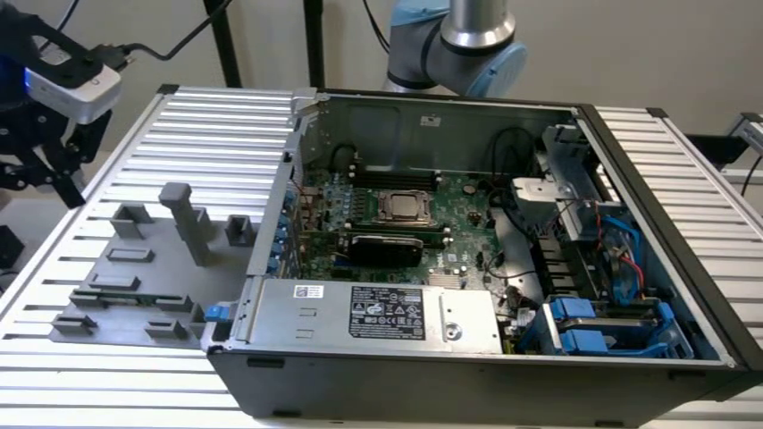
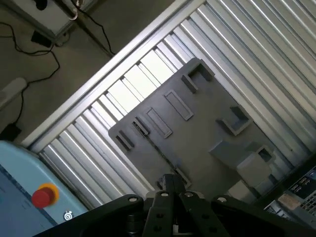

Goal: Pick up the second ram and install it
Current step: 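Pick up the second ram and move it above second insertion slot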

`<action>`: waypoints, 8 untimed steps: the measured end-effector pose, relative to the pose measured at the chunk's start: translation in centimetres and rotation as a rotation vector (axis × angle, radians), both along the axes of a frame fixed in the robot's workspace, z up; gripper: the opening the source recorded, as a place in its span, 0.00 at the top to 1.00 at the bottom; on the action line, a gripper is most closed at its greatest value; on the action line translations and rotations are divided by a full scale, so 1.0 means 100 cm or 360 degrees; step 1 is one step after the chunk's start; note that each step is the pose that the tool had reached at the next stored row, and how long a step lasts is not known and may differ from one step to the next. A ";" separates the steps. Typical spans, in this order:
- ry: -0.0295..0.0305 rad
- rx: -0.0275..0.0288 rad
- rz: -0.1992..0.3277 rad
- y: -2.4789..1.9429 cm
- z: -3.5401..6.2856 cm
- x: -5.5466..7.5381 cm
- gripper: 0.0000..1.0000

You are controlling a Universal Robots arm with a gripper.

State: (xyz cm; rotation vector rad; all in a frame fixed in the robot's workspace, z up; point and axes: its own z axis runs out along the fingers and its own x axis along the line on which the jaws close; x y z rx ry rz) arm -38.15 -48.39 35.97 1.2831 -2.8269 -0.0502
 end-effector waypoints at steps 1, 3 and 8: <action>-0.00001 0.00001 0.0030 0.0000 -0.0006 0.000 0.89; 0.00001 0.00000 0.0087 0.0000 -0.0017 0.000 0.89; -0.00002 0.00000 0.0231 0.0000 -0.0046 0.000 0.89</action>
